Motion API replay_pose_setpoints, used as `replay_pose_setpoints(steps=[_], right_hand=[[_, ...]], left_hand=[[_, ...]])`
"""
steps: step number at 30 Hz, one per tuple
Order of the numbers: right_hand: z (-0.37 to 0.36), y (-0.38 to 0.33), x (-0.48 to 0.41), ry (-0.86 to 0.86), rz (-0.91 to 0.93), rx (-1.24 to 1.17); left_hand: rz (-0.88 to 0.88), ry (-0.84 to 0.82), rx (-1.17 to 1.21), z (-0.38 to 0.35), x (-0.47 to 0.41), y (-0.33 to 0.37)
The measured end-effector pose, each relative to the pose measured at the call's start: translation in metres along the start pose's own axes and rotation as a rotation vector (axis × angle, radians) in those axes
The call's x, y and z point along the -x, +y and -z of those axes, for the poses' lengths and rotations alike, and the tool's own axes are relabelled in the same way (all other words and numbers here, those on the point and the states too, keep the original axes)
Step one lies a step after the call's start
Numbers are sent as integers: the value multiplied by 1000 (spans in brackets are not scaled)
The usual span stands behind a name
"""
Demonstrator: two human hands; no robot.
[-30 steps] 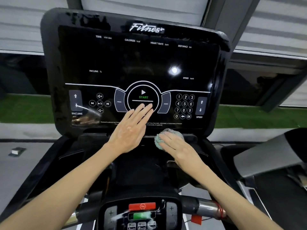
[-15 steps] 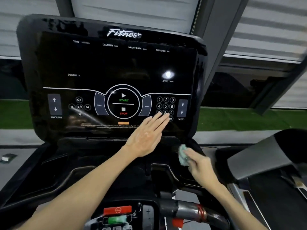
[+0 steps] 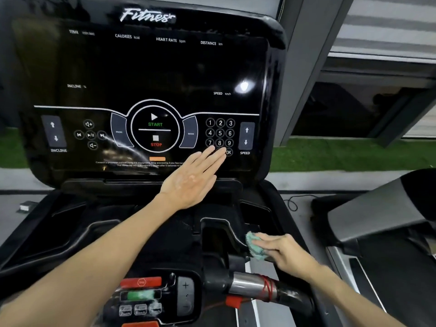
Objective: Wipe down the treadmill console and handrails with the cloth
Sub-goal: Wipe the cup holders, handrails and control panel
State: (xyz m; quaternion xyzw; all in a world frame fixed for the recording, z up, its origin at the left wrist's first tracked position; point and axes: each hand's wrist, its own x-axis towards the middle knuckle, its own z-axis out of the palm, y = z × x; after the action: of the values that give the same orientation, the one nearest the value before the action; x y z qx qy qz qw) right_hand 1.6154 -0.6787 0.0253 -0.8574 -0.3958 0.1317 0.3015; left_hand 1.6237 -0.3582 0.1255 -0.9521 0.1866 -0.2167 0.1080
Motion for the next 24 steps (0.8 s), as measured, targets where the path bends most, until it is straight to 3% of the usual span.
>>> replay_pose_setpoints(steps=[7,10,13,16,18,21,24], right_hand=[[19,39,45,-8,-107,229],[20,29,39,50,-187,143],[23,5,29,264,-339,-208],[28,-26,21,431,-412,-922],[34,-46,17,436,-403,-1307],[40,-69,15,388,-332,-1558],[43,-87,20,340,-330,-1651]], left_hand=[[1,9,10,-1,0,2],[15,8,46,2,0,3],[36,70,154,8,0,7],[85,260,423,16,-2,29],[155,283,644,25,-5,55],[302,127,874,40,-9,98],[424,-105,1131,50,-11,131]])
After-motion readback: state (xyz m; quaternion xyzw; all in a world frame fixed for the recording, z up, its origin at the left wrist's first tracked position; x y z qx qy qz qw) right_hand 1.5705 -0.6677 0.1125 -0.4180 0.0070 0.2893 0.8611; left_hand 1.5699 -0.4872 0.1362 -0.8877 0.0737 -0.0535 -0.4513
